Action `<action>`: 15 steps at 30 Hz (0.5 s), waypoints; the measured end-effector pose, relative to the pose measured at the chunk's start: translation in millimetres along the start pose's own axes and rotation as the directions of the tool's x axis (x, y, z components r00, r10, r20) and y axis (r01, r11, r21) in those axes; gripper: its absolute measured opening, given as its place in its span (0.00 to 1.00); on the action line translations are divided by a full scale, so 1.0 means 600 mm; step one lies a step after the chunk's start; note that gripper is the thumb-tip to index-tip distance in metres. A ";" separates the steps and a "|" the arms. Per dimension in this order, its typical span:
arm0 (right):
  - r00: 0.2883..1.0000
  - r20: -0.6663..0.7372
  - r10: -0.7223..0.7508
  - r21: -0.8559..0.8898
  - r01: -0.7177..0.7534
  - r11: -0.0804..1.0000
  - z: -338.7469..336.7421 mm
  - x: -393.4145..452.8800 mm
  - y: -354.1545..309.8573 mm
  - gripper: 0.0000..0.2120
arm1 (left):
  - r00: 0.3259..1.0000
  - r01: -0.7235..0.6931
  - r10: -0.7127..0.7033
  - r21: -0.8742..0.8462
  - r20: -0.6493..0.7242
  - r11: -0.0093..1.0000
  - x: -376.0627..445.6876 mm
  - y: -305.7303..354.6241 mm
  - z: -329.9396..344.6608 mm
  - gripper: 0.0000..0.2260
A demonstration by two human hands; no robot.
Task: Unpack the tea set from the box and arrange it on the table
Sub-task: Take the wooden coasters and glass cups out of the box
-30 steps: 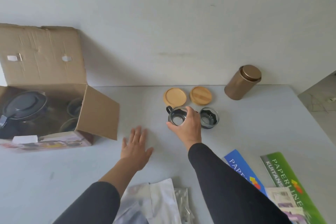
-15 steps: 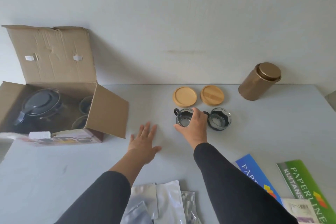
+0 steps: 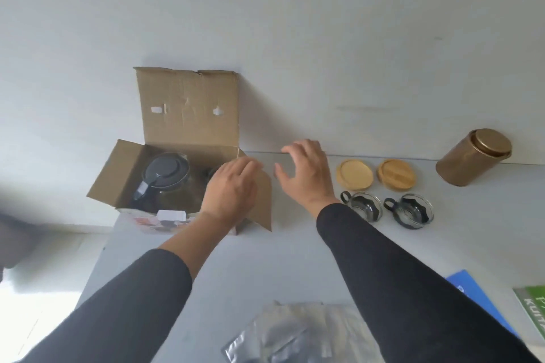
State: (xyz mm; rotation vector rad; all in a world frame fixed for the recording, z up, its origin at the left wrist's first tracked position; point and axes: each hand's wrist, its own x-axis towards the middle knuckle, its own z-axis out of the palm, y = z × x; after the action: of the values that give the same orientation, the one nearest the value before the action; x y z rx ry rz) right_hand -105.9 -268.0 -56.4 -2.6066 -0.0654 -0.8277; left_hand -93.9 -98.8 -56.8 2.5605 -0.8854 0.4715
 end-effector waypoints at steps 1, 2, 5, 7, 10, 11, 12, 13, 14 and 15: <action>0.999 0.033 -0.035 0.028 0.034 0.999 0.013 0.010 -0.034 0.14 | 1.000 0.031 -0.032 0.038 0.000 0.999 -0.004 -0.029 -0.017 0.13; 0.995 0.080 -0.063 0.050 0.059 0.997 0.028 0.018 -0.065 0.13 | 0.996 0.084 -0.086 0.083 0.016 0.993 -0.010 -0.059 -0.032 0.13; 0.939 0.321 -0.124 0.034 0.120 0.992 0.068 0.030 -0.145 0.12 | 0.944 0.278 -0.301 0.165 0.135 0.946 -0.040 -0.144 -0.063 0.17; 0.859 0.497 -0.119 -0.045 0.162 0.986 0.085 0.031 -0.186 0.15 | 0.882 0.371 -0.408 0.186 0.237 0.910 -0.064 -0.192 -0.076 0.20; 0.740 0.672 0.028 -0.178 0.125 0.976 0.107 0.030 -0.228 0.21 | 0.810 0.444 -0.490 0.208 0.323 0.871 -0.090 -0.226 -0.079 0.23; 0.705 0.704 0.087 -0.220 0.100 0.970 0.114 0.029 -0.238 0.22 | 0.801 0.451 -0.498 0.213 0.332 0.867 -0.095 -0.229 -0.076 0.24; 0.672 0.727 0.142 -0.264 0.083 0.961 0.121 0.029 -0.245 0.23 | 0.798 0.447 -0.500 0.226 0.336 0.865 -0.097 -0.229 -0.073 0.24; 0.642 0.743 0.192 -0.308 0.073 0.949 0.128 0.028 -0.249 0.23 | 0.800 0.439 -0.499 0.243 0.334 0.865 -0.099 -0.228 -0.071 0.24; 0.612 0.756 0.234 -0.343 0.065 0.937 0.132 0.029 -0.254 0.24 | 0.802 0.431 -0.498 0.256 0.330 0.865 -0.099 -0.228 -0.068 0.24; 0.584 0.764 0.273 -0.374 0.057 0.926 0.136 0.030 -0.257 0.24 | 0.804 0.428 -0.498 0.265 0.325 0.864 -0.100 -0.228 -0.066 0.24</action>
State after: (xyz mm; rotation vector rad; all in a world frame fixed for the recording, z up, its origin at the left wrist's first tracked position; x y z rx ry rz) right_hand -71.8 -96.2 -51.0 -3.0697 0.0009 0.5349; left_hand -57.8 49.3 -82.3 2.9614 -0.2925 -0.1146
